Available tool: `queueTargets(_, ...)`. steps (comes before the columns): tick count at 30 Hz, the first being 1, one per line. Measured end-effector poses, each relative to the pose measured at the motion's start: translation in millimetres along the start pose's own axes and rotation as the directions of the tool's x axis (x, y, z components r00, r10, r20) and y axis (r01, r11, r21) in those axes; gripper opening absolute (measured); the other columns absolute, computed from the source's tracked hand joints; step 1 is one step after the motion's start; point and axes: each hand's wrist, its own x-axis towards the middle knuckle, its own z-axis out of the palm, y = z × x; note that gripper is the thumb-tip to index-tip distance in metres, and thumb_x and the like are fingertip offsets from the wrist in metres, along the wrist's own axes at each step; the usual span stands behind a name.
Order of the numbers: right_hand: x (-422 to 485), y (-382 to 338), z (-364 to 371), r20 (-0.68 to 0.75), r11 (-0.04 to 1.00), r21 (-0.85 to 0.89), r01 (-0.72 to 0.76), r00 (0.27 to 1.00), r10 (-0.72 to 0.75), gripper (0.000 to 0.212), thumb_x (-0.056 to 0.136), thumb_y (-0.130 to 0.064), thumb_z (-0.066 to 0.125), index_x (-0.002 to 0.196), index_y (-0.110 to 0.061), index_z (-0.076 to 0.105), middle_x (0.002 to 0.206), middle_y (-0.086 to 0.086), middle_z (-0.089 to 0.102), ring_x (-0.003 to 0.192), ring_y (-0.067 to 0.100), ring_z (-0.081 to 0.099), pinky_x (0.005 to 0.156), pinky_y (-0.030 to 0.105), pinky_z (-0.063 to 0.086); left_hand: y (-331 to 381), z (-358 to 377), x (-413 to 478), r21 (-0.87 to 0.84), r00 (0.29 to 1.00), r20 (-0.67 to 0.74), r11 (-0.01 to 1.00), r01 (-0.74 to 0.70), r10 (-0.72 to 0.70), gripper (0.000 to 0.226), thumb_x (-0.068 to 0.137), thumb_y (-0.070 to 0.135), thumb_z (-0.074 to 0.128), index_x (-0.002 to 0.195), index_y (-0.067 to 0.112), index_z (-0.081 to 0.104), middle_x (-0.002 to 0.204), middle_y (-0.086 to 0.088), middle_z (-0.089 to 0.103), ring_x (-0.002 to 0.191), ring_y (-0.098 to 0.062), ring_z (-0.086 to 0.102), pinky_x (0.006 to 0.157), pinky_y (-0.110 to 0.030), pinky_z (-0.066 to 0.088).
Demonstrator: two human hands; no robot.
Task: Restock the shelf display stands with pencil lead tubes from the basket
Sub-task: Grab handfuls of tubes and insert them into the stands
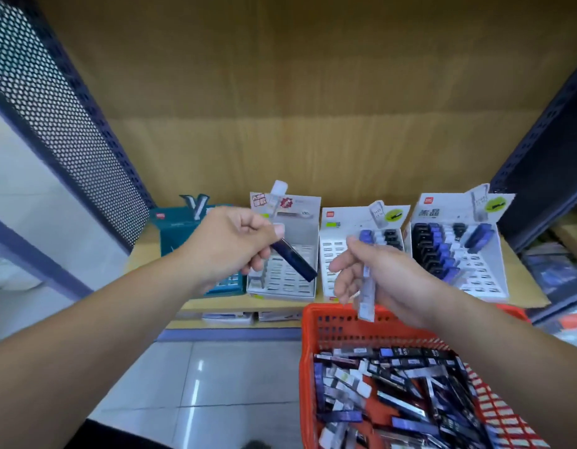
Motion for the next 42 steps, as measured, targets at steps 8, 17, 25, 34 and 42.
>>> queueTargets(8,34,-5,66,-0.187,0.999,0.036,-0.009,0.982,0.016,0.048,0.107,-0.050,0.037,0.098,-0.009,0.061,0.078,0.015,0.070,0.044,0.021,0.039,0.043,0.024,0.027,-41,-48,10,0.166,0.999,-0.032,0.986,0.031,-0.026,0.013,0.101,0.014,0.064,0.091,0.014,0.073,0.073,-0.009,0.072,0.055,-0.010,0.065,0.048,-0.021,0.049)
queueTargets(17,60,1,114,0.004,0.986,0.167,0.019,1.000,-0.020,0.027,0.104,-0.022,0.061,0.115,0.002,0.056,0.101,0.023,0.072,0.068,0.024,0.059,0.064,0.038,0.058,-79,-87,31,0.153,0.986,-0.168,0.987,0.042,-0.016,0.011,0.099,0.016,0.065,0.092,0.016,0.073,0.072,-0.011,0.068,0.057,-0.006,0.064,0.058,-0.025,0.050)
queueTargets(25,72,1,128,-0.065,0.989,0.136,0.064,0.996,-0.056,0.033,0.091,-0.018,0.078,0.107,0.006,0.061,0.084,0.020,0.065,0.069,0.026,0.066,0.071,0.041,0.062,-104,-102,41,0.084,0.976,-0.206,0.993,0.088,-0.069,0.018,0.101,0.011,0.059,0.089,0.021,0.068,0.076,-0.004,0.069,0.057,-0.004,0.065,0.068,-0.033,0.053)
queueTargets(34,87,6,138,-0.144,0.993,0.039,0.110,0.984,-0.103,0.028,0.099,-0.023,0.068,0.085,-0.010,0.047,0.099,0.015,0.071,0.069,0.030,0.067,0.074,0.050,0.064,-114,-99,50,0.048,0.973,-0.221,0.996,0.072,-0.060,0.015,0.095,0.010,0.072,0.091,0.025,0.075,0.072,0.002,0.066,0.062,-0.009,0.057,0.060,-0.020,0.052)
queueTargets(42,97,8,137,-0.126,0.994,-0.012,0.106,0.986,-0.107,0.021,0.102,-0.019,0.065,0.088,-0.007,0.054,0.084,0.013,0.069,0.072,0.029,0.070,0.073,0.043,0.065,-125,-85,73,0.083,0.976,-0.216,0.995,0.052,-0.033,0.020,0.095,0.009,0.071,0.083,0.025,0.074,0.072,0.002,0.070,0.066,-0.012,0.063,0.077,-0.041,0.062)
